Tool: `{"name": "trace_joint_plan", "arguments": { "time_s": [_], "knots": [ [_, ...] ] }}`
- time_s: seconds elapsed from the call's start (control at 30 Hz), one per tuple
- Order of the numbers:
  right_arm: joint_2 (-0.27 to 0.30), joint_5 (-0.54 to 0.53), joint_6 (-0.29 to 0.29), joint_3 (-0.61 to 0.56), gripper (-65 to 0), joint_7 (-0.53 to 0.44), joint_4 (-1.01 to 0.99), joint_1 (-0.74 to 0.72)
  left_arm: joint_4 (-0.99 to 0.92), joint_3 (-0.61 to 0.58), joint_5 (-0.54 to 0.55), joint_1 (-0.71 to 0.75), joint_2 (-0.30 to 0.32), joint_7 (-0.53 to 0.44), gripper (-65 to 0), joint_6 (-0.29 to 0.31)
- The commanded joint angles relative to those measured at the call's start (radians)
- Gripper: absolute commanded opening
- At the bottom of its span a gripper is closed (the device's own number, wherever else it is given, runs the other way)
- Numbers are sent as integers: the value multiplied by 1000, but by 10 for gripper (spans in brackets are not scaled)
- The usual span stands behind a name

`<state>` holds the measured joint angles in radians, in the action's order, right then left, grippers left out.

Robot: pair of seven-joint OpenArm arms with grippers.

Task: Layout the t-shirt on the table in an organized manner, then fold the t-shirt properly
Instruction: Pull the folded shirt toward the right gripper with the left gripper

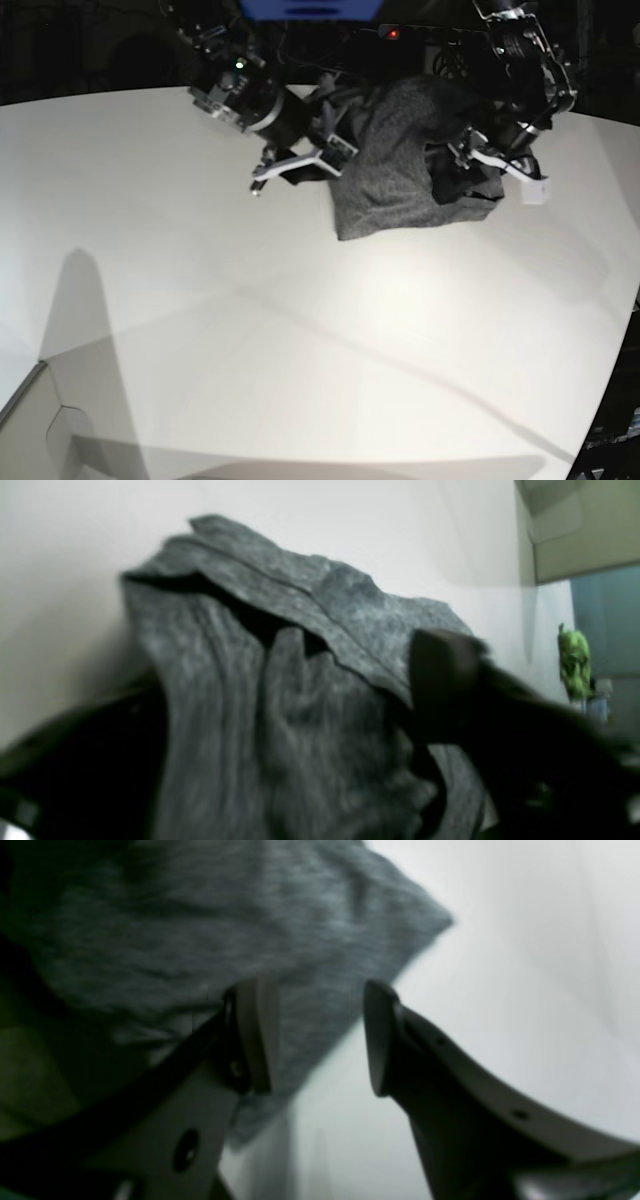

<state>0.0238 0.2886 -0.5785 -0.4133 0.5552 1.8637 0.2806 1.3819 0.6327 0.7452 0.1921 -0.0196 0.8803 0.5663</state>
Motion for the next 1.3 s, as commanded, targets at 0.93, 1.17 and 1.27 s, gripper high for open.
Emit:
{"name": "trace_joint_plan", "arguments": {
  "time_s": [0.93,1.17,1.27],
  "knots": [
    [-18,-12,4,514,-369,-25,43,-50,-462,-1046,-137,-753,129,-25,-648,-68],
    [-23,-13,4,653,-369,-25,41,-59,-462,-1358,-138,-868,70,-183,-648,-68],
    [-25,-13,4,687,-369,-25,41,-57,-462,-1445,-177,-888,28,-232,-648,-68]
  ]
}}
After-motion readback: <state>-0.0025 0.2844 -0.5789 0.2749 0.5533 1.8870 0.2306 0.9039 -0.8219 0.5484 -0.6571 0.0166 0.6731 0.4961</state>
